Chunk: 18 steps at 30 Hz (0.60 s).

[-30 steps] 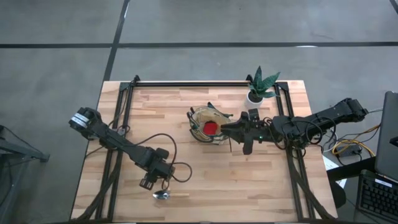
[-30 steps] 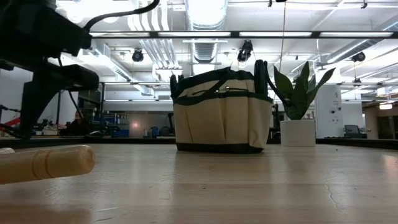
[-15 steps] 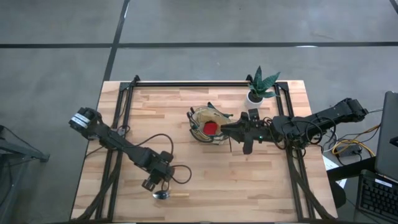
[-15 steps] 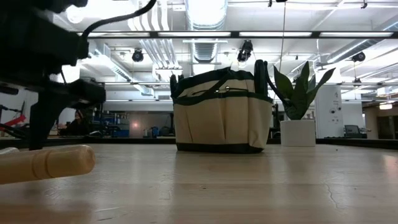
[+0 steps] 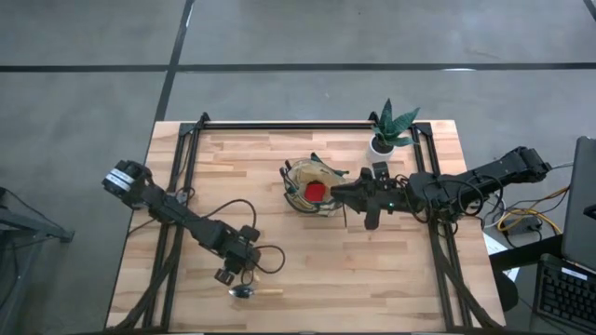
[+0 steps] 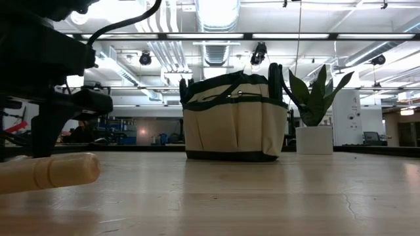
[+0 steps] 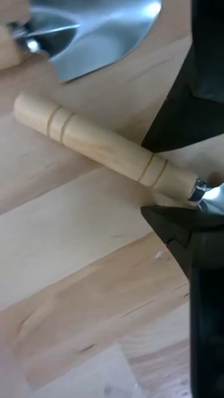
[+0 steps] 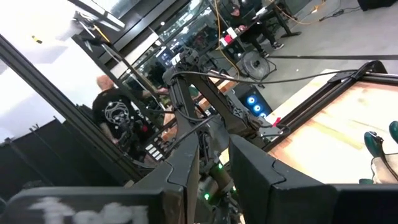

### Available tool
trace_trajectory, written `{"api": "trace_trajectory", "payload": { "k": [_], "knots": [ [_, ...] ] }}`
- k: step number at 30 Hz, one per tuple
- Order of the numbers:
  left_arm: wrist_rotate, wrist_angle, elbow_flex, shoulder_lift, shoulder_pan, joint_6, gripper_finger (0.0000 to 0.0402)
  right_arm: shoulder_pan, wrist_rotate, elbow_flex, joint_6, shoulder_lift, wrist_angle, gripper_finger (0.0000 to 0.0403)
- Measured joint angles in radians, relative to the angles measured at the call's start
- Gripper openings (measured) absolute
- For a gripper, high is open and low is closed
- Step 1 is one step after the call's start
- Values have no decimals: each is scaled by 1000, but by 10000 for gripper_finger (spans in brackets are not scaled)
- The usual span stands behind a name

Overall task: Pick & Place Garden tools in Gardening bag
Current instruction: Put the top trowel into the front bag pocket

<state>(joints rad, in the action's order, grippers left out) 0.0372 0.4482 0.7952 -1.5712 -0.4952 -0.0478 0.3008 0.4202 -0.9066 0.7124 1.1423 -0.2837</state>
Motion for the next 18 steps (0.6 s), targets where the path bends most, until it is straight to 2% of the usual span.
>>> {"api": "trace_trajectory", "payload": {
  "k": [8, 13, 18],
  "knots": [
    [-5, -27, 0, -2, 32, -35, 71, 0, 0, 0, 3, 0, -12, 71],
    [-5, -30, 0, 0, 58, -106, 68, 0, 0, 0, 0, 5, -15, 73],
    [-16, -30, 9, 2, 75, -175, 82, 0, 0, 0, -5, 10, -15, 79]
  ]
}}
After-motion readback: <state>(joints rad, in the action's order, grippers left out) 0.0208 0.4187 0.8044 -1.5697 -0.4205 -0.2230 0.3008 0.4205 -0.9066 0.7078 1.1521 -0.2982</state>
